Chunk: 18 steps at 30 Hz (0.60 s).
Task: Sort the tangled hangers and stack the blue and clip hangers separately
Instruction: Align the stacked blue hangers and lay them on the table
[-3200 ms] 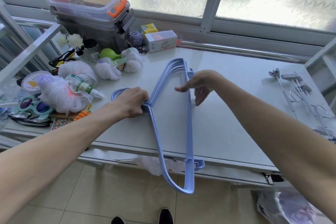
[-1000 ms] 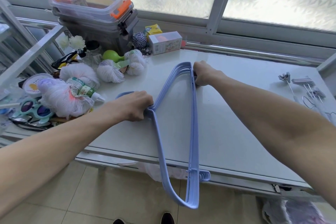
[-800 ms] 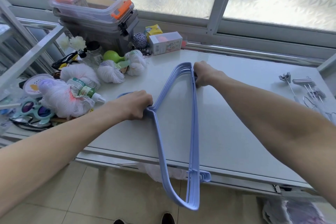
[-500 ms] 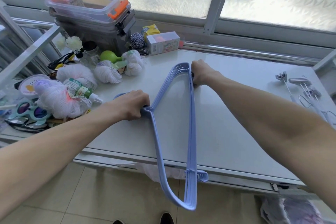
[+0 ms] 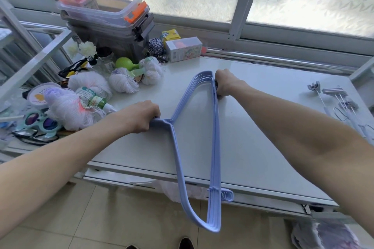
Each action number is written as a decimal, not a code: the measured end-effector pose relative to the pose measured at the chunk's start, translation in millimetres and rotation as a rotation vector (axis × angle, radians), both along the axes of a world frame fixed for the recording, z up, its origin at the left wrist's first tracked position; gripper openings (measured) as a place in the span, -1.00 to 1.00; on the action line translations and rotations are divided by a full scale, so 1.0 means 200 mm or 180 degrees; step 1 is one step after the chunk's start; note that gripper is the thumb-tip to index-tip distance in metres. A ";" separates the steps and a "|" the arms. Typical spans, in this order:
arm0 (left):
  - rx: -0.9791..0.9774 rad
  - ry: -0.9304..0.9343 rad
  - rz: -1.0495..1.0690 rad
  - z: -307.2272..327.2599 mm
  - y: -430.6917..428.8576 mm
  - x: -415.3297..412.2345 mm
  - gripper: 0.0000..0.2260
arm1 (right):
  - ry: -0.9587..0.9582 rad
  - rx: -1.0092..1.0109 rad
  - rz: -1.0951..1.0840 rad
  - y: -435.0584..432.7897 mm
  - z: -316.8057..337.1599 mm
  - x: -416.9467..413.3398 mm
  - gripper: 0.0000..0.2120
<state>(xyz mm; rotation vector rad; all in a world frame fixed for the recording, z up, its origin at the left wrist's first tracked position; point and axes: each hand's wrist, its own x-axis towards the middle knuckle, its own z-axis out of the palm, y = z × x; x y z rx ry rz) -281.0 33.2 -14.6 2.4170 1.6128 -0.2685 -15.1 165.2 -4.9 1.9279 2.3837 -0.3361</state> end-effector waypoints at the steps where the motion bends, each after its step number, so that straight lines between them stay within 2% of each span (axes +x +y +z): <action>1: -0.0008 0.0022 -0.0015 0.00 0.00 -0.01 -0.83 | 0.0040 0.0008 -0.0032 -0.01 0.00 0.01 -0.72; 4: -0.0034 0.0051 -0.0030 0.01 0.00 -0.02 -0.86 | 0.0193 0.0026 -0.0146 -0.01 0.01 0.03 -0.91; 8: -0.0023 -0.0111 0.0025 0.02 -0.01 -0.02 -0.70 | 0.0237 0.0024 -0.0119 -0.02 0.02 0.04 -0.95; 10: -0.0045 -0.0146 0.0026 0.02 -0.01 -0.02 -0.71 | 0.0215 0.0029 -0.0098 -0.01 0.01 0.04 -0.77; 12: -0.0082 -0.0150 0.0012 0.01 0.00 -0.03 -0.77 | 0.0208 0.0040 -0.0085 -0.01 0.02 0.03 -0.68; 15: -0.0154 -0.0173 0.0023 0.01 0.02 -0.03 -0.83 | 0.0183 0.0065 -0.0110 -0.01 0.02 0.01 -0.67; 18: -0.0515 -0.0268 -0.0006 0.04 0.03 -0.04 -0.84 | 0.0143 0.0092 -0.0117 0.00 0.01 0.00 -0.66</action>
